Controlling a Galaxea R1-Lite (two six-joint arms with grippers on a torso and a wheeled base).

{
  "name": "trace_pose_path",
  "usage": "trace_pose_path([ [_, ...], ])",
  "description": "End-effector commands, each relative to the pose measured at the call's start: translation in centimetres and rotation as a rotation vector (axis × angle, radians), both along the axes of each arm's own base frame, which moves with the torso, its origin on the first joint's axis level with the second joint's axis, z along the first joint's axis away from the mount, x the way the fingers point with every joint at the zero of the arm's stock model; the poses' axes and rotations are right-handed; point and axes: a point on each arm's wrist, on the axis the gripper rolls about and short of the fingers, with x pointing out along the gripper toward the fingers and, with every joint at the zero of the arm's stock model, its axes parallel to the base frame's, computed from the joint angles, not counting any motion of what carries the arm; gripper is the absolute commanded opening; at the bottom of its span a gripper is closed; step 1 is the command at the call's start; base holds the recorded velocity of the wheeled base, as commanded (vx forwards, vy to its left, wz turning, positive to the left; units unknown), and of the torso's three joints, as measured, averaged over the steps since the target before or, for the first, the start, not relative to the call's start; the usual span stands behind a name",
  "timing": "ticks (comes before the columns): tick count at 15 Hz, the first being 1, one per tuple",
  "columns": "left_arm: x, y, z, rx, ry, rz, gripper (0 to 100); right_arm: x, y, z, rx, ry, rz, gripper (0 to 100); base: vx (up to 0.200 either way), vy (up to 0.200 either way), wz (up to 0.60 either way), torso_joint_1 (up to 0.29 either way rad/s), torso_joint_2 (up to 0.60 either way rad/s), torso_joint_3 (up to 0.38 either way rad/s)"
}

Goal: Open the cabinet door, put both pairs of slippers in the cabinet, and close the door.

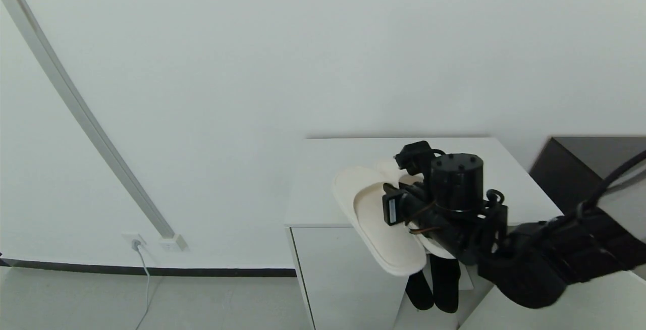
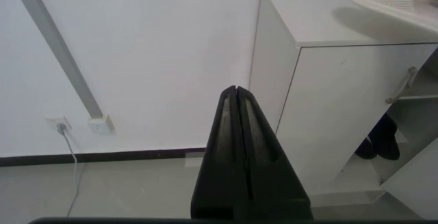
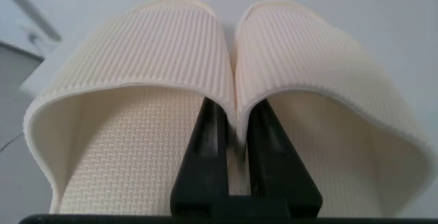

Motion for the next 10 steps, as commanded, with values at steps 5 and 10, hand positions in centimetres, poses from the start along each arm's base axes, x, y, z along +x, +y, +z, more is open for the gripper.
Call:
trace_pose_path([
  [5, 0.0, 0.0, 0.0, -0.003, 0.0, 0.0, 0, -7.0, -4.2, 1.9, 0.015, 0.005, 0.126, 0, 0.0, 0.0, 0.0, 0.0, 0.0, 0.0],
  [10, 0.0, 0.0, 0.0, -0.004, 0.0, 0.0, 0, -7.6, -3.9, 1.6, 0.005, 0.016, 0.146, 0, -0.08, 0.0, 0.0, 0.005, 0.0, 0.0],
])
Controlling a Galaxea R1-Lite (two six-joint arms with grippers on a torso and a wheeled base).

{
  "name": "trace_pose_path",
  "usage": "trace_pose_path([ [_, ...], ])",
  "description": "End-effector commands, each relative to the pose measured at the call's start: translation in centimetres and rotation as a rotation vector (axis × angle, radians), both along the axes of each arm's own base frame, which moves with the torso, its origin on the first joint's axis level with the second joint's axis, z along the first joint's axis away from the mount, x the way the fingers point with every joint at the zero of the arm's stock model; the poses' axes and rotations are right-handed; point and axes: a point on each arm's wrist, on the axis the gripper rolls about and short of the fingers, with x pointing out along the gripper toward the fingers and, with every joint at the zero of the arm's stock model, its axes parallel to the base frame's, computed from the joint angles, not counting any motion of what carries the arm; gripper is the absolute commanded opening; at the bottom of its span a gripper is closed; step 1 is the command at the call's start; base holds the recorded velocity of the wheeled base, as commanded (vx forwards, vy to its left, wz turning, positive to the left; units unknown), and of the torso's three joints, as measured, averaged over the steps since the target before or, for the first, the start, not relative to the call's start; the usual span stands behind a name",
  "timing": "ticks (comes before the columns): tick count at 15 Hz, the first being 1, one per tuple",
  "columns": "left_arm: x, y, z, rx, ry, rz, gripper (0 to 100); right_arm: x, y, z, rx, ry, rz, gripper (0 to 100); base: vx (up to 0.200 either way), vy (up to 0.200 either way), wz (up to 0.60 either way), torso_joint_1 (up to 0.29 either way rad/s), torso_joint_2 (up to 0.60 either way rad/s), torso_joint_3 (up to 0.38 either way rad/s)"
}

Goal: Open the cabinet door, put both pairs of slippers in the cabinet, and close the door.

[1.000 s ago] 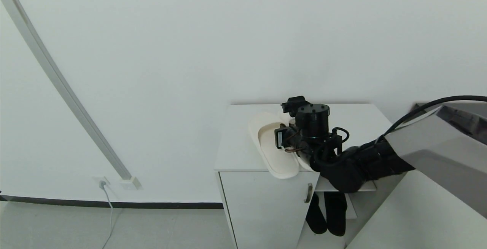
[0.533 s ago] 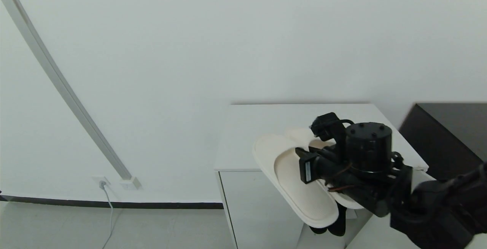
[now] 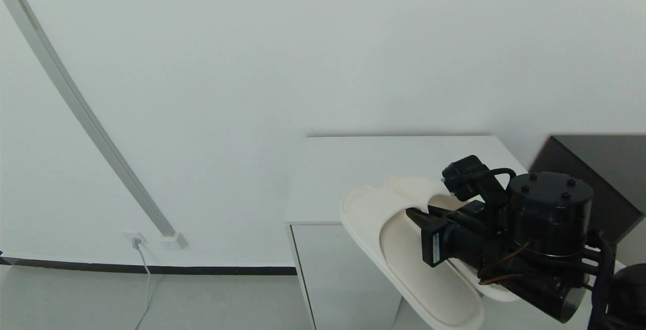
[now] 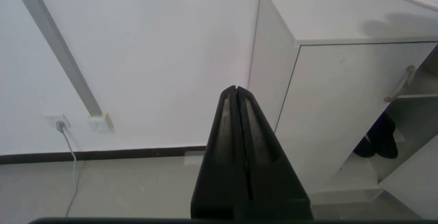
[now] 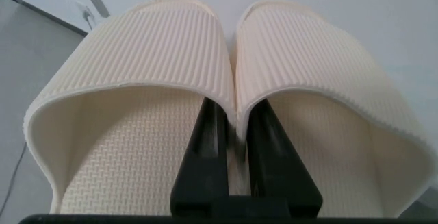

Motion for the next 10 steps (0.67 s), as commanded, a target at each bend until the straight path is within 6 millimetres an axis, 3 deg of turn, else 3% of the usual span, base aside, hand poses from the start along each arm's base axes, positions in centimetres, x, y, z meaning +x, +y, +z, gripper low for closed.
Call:
trace_pose_path([
  [1, 0.0, 0.0, 0.0, 0.0, -0.001, 0.0, 0, -0.2, 0.12, -0.07, -0.002, 0.002, 0.008, 0, -0.2, 0.0, 0.0, 0.027, 0.01, -0.007],
  [6, 0.0, 0.0, 0.0, 0.0, -0.001, 0.0, 0, -0.26, 0.12, -0.15, -0.005, 0.004, 0.008, 0, -0.2, 0.0, 0.0, -0.003, 0.0, 0.004],
  [10, 0.0, 0.0, 0.0, 0.0, -0.001, 0.0, 0, -0.27, 0.1, -0.18, -0.006, 0.005, 0.006, 0, 0.0, 0.0, 0.0, 0.0, 0.0, 0.0],
])
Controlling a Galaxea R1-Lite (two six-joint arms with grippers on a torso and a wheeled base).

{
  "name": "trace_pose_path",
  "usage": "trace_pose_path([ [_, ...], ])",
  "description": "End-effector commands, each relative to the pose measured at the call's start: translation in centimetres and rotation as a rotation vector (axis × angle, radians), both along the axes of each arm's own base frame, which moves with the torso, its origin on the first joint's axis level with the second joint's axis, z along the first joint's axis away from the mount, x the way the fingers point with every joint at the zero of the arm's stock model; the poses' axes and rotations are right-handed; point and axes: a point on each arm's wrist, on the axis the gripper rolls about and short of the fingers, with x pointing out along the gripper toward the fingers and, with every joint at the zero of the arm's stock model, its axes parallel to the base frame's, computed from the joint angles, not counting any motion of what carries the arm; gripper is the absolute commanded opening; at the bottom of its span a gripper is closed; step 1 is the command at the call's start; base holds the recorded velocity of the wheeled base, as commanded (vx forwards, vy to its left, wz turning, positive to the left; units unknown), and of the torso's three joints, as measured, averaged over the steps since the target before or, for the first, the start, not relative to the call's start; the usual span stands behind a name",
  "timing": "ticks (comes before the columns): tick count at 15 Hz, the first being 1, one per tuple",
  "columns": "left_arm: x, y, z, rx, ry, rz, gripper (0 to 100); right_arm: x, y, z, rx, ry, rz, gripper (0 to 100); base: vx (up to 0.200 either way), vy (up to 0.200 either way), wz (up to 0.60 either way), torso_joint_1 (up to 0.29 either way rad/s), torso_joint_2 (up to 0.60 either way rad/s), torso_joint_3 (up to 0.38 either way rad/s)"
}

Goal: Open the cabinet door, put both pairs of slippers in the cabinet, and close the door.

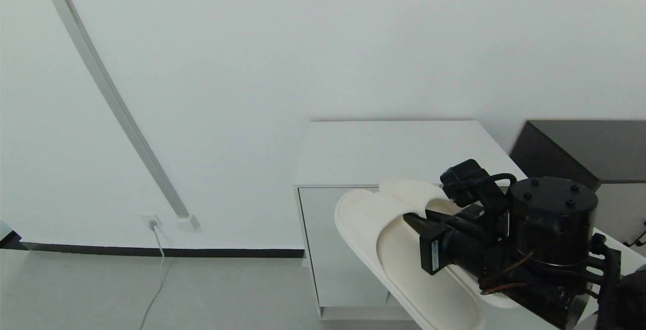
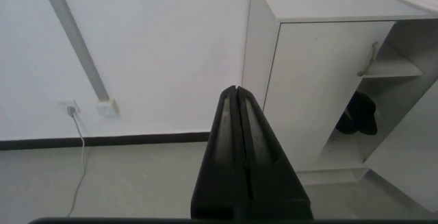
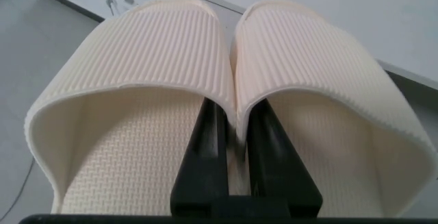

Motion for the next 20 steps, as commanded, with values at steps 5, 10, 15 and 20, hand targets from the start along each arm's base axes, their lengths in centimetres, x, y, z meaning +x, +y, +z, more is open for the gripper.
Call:
trace_pose_path([
  [5, 0.0, 0.0, 0.0, 0.0, 0.0, 0.0, 0, 0.06, 0.06, -0.21, -0.006, 0.006, -0.001, 0, 0.0, 0.0, 0.0, 0.0, 0.0, 0.0],
  [10, 0.0, 0.0, 0.0, 0.0, 0.0, 0.0, 0, 0.06, 0.06, -0.21, -0.006, 0.006, -0.001, 0, 0.0, -0.16, 0.0, 0.002, 0.0, 0.002],
  [15, 0.0, 0.0, 0.0, 0.0, 0.0, 0.0, 0, 0.02, 0.01, -0.23, -0.006, 0.006, -0.003, 0, 0.0, -0.2, 0.0, 0.003, 0.0, 0.0],
  [20, 0.0, 0.0, 0.0, 0.0, 0.0, 0.0, 0, -0.16, 0.01, -0.44, -0.012, 0.011, 0.002, 0, 0.0, -0.2, 0.0, 0.005, 0.0, 0.001],
])
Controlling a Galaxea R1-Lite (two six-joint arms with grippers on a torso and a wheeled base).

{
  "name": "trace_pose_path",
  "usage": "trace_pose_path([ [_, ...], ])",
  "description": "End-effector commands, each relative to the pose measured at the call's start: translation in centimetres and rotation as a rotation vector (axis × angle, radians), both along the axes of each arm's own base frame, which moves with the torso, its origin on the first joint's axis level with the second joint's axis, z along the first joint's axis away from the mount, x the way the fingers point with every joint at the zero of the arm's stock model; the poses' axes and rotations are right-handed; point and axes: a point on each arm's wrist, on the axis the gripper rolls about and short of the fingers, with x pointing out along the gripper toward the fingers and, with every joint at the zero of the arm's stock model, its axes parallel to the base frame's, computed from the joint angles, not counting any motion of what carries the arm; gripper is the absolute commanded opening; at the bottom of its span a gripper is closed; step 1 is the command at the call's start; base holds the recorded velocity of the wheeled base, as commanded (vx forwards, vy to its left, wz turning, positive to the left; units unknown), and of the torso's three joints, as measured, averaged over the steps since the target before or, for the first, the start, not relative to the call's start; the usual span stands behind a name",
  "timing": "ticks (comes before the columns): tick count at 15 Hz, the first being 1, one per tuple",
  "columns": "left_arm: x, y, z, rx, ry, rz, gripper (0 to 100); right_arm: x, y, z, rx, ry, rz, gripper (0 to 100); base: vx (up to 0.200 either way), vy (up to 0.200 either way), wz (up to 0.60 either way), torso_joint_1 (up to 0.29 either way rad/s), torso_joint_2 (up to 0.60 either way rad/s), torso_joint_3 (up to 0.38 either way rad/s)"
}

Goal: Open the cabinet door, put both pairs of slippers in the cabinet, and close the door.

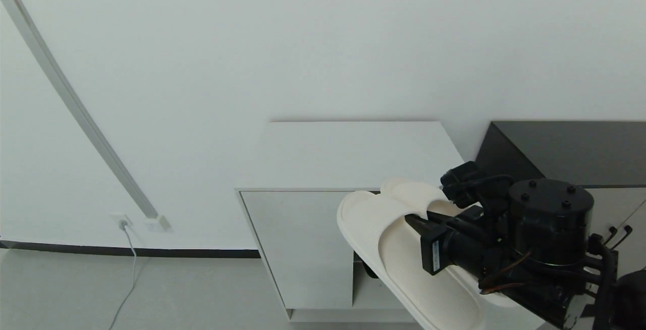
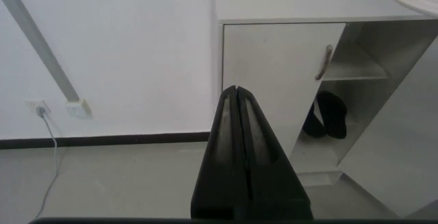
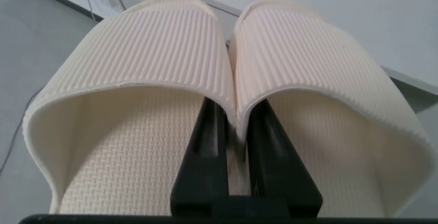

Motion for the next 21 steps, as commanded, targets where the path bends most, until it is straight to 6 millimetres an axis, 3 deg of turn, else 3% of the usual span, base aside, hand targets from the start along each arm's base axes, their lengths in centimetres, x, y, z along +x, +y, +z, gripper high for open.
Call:
trace_pose_path([
  [1, 0.0, 0.0, 0.0, 0.0, 0.0, -0.001, 0, -0.04, 0.03, -0.17, -0.004, 0.005, 0.004, 0, 0.0, 0.0, 0.0, 0.0, 0.0, 0.0],
  [13, 0.0, 0.0, 0.0, -0.002, 0.0, -0.001, 0, -0.16, -0.16, -0.71, -0.02, 0.02, 0.003, 0, 0.0, 0.0, 0.0, 0.0, 0.0, 0.0],
  [21, 0.0, 0.0, 0.0, -0.002, 0.0, -0.001, 0, -0.1, -0.1, -0.97, -0.027, 0.027, 0.003, 0, 0.0, 0.0, 0.0, -0.145, 0.32, 0.174],
])
